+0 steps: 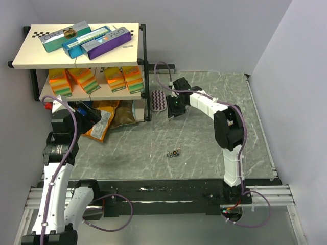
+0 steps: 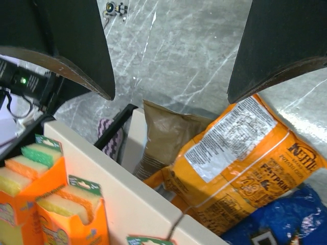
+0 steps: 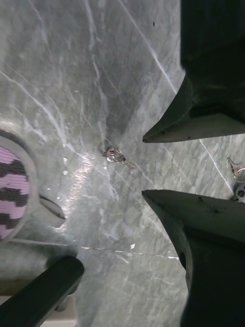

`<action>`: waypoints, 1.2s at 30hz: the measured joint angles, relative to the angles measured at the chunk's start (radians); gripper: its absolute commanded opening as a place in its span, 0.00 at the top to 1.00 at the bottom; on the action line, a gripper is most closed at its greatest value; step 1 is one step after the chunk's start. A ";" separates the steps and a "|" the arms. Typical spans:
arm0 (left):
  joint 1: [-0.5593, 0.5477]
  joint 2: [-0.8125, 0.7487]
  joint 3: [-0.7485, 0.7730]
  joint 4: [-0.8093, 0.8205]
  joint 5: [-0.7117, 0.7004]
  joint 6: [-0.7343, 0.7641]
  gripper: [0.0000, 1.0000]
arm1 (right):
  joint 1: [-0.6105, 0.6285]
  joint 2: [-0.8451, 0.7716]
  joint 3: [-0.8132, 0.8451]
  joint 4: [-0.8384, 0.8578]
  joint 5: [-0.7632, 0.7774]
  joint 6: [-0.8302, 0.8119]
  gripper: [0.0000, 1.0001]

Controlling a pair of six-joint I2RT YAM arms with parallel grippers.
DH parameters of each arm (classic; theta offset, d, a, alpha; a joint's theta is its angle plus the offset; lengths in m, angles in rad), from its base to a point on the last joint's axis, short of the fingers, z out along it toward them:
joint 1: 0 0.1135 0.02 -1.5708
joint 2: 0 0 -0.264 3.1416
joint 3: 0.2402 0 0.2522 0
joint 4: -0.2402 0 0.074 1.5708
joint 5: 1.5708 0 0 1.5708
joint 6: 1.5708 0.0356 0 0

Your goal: Unlock with the key

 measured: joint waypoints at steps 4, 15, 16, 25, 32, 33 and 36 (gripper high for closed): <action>-0.023 -0.001 0.000 0.001 0.002 0.016 0.04 | 0.008 0.010 0.032 -0.002 0.023 0.000 0.57; -0.111 0.020 0.000 0.001 -0.032 0.067 0.04 | 0.060 0.071 0.033 -0.003 0.093 -0.003 0.64; -0.116 0.020 0.000 0.001 -0.035 0.069 0.04 | 0.061 0.071 0.033 -0.003 0.099 -0.003 0.64; -0.153 0.029 0.001 0.001 -0.048 0.084 0.04 | 0.061 0.090 0.066 -0.003 0.159 0.005 0.68; -0.164 0.032 0.013 0.000 -0.068 0.095 0.04 | 0.061 0.135 0.104 -0.008 0.174 0.008 0.75; -0.164 0.032 0.014 0.000 -0.070 0.095 0.04 | 0.061 0.142 0.113 -0.009 0.176 0.008 0.77; -0.165 0.032 0.014 0.000 -0.071 0.095 0.04 | 0.061 0.159 0.134 -0.014 0.180 0.008 0.89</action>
